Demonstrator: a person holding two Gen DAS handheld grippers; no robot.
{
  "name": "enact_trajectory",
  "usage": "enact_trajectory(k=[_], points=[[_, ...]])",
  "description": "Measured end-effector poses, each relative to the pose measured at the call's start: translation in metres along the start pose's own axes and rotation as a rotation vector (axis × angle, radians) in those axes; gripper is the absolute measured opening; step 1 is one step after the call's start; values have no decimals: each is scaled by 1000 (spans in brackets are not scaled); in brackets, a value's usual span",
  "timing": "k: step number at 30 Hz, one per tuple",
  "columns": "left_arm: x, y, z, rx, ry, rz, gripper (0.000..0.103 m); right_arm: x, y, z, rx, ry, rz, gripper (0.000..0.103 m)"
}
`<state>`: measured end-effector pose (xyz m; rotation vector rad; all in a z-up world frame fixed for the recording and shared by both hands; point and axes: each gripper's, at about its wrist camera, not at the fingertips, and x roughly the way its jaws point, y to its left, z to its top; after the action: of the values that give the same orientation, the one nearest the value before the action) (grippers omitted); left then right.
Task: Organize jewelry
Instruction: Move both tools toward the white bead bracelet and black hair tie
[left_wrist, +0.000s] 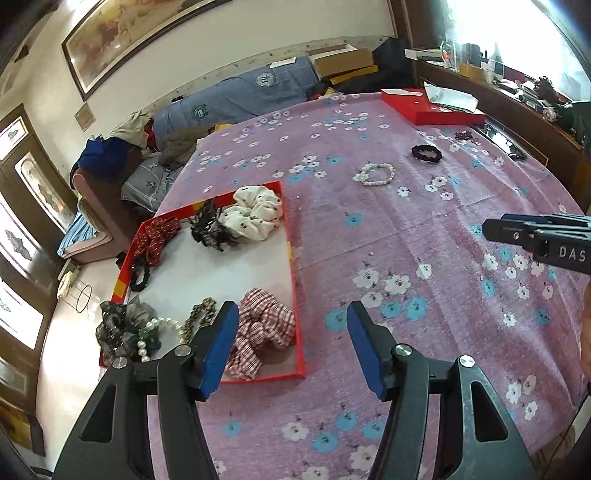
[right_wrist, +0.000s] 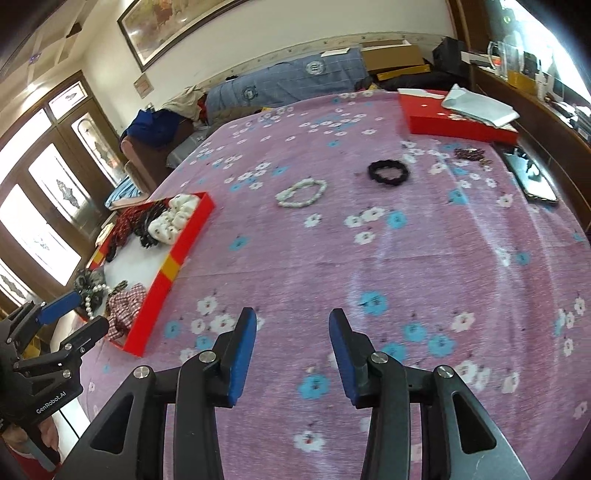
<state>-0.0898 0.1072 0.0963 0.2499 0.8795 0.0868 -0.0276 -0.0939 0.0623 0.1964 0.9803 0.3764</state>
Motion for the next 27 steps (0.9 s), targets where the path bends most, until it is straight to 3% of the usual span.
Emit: enact_trajectory(k=[7,15,27], points=[[4,-13,11,16,-2,-9,60,-15,-23,9,26,-24,-32,50],[7,-24,22,21,-39,30,60,-23,-45,17,52,-32,-57,51],[27,-29,40,-58,42,-34,63,-36,-70,24,89,-57,-84,55]])
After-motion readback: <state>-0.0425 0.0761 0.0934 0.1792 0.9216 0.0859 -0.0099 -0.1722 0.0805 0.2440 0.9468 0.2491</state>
